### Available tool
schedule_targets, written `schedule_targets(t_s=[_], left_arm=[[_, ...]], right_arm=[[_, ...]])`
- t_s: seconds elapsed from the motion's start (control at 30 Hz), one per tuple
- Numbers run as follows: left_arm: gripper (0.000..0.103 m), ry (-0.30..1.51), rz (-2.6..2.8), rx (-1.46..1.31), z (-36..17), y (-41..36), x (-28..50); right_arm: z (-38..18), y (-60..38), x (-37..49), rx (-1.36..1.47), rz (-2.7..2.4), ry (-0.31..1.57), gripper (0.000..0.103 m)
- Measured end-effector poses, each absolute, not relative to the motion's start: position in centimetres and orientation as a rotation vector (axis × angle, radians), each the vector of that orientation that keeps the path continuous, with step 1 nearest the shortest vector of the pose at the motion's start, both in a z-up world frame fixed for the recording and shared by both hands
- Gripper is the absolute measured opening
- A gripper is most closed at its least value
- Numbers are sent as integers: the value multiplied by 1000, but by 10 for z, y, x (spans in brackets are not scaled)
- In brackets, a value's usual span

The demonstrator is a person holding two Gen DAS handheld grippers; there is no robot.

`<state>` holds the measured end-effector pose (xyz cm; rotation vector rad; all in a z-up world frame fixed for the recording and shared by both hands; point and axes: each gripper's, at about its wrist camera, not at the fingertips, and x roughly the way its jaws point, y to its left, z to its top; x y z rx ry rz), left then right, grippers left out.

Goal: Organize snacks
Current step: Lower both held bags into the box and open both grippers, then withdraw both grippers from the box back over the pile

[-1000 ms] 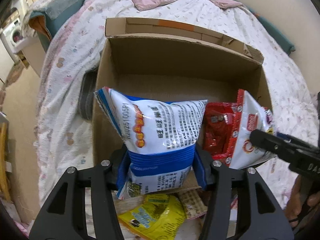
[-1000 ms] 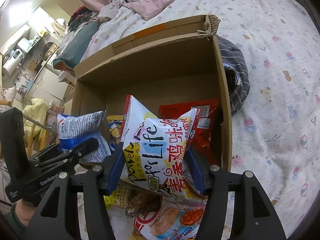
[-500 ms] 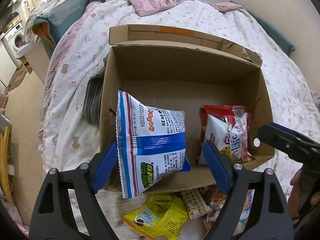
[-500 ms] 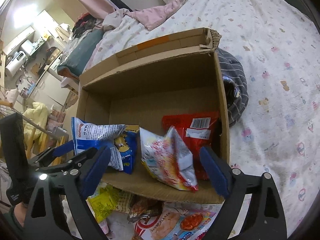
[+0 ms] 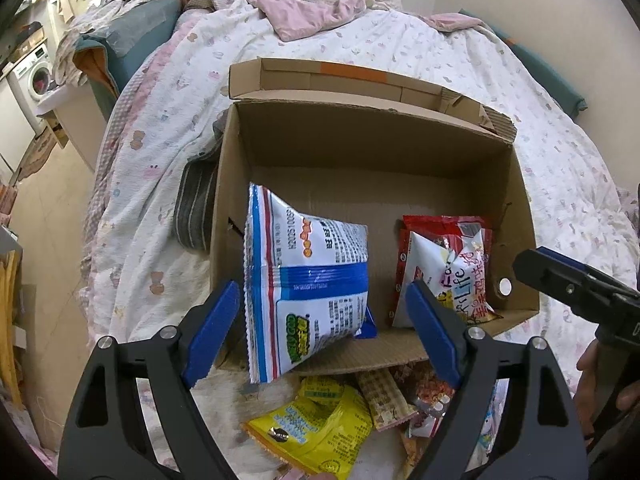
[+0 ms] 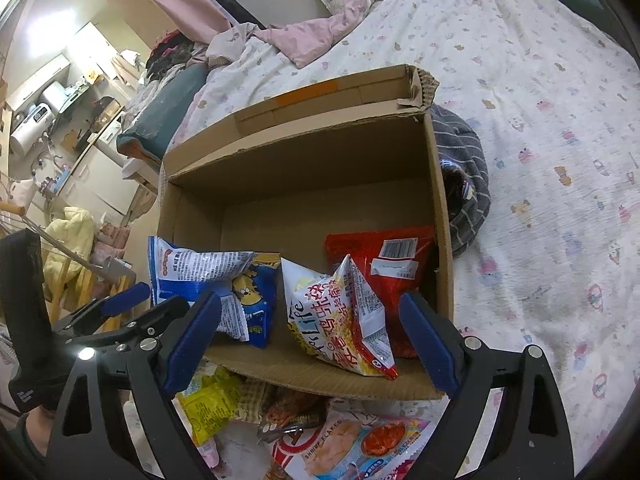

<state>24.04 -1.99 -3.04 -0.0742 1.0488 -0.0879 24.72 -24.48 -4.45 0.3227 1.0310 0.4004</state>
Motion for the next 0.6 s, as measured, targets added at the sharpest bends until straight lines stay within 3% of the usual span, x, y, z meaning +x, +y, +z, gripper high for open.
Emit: schedule_targets(t_s=[0.6], left_arm=[[83,1056,-47,-112,-16,3,181]], right_arm=[[-22,-267,196,359,377,990,93]])
